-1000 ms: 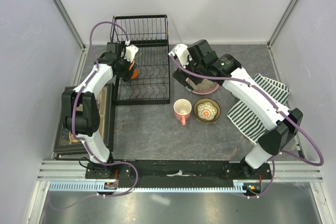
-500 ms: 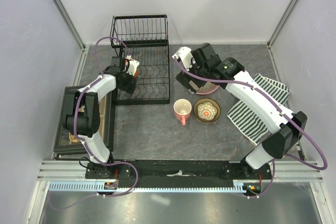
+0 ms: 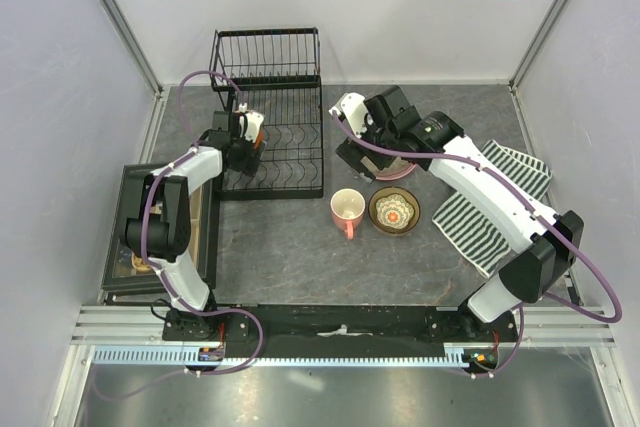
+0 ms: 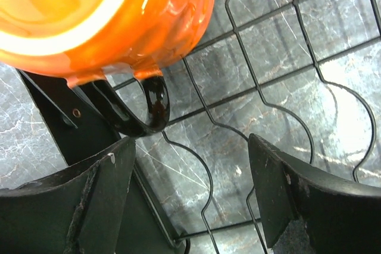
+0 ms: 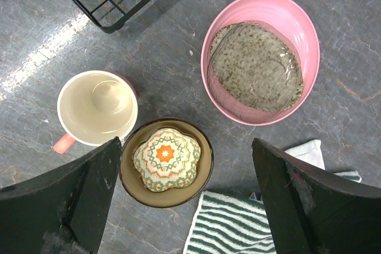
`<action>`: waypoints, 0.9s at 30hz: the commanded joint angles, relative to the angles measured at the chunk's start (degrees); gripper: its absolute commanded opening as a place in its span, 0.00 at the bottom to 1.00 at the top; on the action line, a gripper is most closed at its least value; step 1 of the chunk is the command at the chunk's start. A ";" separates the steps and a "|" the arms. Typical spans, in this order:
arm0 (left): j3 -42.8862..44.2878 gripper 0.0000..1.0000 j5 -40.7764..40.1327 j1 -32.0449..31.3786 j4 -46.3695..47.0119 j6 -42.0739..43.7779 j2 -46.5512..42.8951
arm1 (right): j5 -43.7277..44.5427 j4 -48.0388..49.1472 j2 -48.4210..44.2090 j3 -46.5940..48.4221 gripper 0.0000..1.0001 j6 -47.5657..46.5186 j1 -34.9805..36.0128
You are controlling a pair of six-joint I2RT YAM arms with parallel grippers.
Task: Unload the mixed dishes from the dish rack
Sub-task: Pick up the cup from the dish rack.
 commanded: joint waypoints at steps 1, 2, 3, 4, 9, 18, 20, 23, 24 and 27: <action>-1.20 0.82 -4.07 0.28 6.15 -2.70 -1.51 | -0.61 1.25 -1.42 -0.28 0.98 0.52 -0.41; -1.29 0.82 -4.51 0.28 6.59 -2.97 -1.08 | -0.70 1.25 -1.42 -0.28 0.98 0.43 -0.41; -1.21 0.81 -4.69 0.28 7.21 -2.97 -0.81 | -0.70 1.34 -1.42 -0.28 0.98 0.52 -0.49; -1.21 0.81 -5.39 0.28 7.74 -3.40 -0.64 | -0.70 1.34 -1.34 -0.37 0.98 0.52 -0.41; -1.91 0.79 -5.05 0.28 9.67 -4.72 -1.07 | -0.61 1.34 -1.42 -1.25 0.98 0.25 -0.49; -5.86 0.79 -4.25 0.37 16.26 -6.39 -1.86 | -0.96 1.25 -0.99 -1.52 0.98 0.17 -0.49; -5.95 0.78 -5.04 0.45 17.31 -6.75 -2.39 | -0.97 1.25 -0.99 -1.69 0.98 0.08 -0.49; -6.48 0.78 -4.60 0.63 18.02 -7.10 -2.92 | -1.05 1.34 -0.90 -2.04 0.98 -0.01 -0.49; -6.13 0.77 -4.69 0.72 17.76 -7.19 -2.83 | -0.97 1.25 -0.81 -2.22 0.98 -0.01 -0.49; -6.22 0.75 -5.31 0.72 18.64 -7.63 -2.66 | -1.14 1.34 -0.81 -2.74 0.98 -0.10 -0.67</action>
